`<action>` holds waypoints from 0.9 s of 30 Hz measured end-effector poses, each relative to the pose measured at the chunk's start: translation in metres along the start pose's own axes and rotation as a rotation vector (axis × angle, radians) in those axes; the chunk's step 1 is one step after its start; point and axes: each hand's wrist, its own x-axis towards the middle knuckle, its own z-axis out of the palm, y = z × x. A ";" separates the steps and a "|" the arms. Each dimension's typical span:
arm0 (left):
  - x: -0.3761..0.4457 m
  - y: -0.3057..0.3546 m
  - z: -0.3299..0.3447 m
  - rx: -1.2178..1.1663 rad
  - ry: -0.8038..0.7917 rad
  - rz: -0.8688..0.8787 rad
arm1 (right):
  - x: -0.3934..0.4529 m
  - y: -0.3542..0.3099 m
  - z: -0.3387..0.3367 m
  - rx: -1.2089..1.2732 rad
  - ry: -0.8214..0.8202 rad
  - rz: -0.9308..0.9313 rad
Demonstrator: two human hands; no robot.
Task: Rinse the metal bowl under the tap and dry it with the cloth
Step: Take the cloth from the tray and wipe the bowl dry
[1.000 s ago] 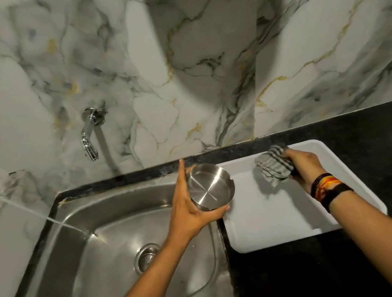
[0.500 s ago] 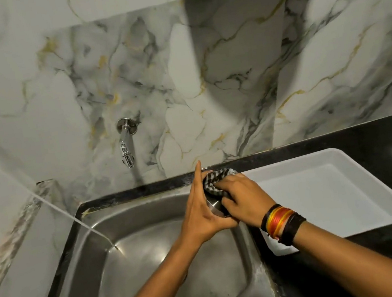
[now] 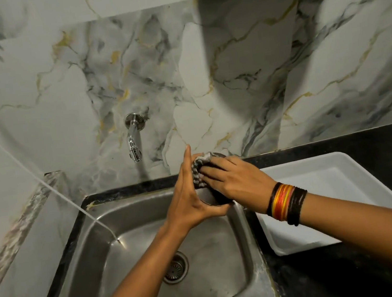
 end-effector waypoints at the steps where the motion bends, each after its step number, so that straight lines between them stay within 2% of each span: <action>1: 0.001 0.002 -0.002 0.024 0.017 0.009 | -0.001 0.000 -0.001 -0.056 -0.006 0.025; 4: 0.003 0.002 -0.002 0.108 0.067 0.048 | -0.005 0.004 -0.004 -0.173 -0.017 0.047; 7: 0.001 0.002 0.002 0.201 0.055 0.078 | -0.012 0.003 -0.005 -0.121 -0.096 -0.011; 10: -0.005 0.004 0.010 0.169 0.057 0.030 | -0.015 0.002 -0.003 0.279 -0.141 0.102; 13: -0.004 0.011 0.015 0.081 0.113 -0.012 | -0.014 0.002 -0.005 0.745 -0.050 0.179; 15: 0.002 0.015 0.014 0.046 0.152 -0.006 | -0.011 0.003 -0.005 0.800 -0.004 0.151; 18: 0.010 0.015 0.008 0.026 0.160 0.009 | -0.003 0.012 -0.006 0.470 0.000 0.054; 21: 0.014 0.014 0.002 0.024 0.128 0.022 | 0.004 0.014 -0.008 0.109 -0.076 0.078; 24: 0.017 0.008 0.000 0.073 0.112 0.048 | 0.001 0.010 -0.010 -0.099 -0.094 0.130; 27: 0.016 0.003 -0.001 0.107 0.077 0.070 | -0.006 0.008 -0.014 -0.187 -0.058 0.061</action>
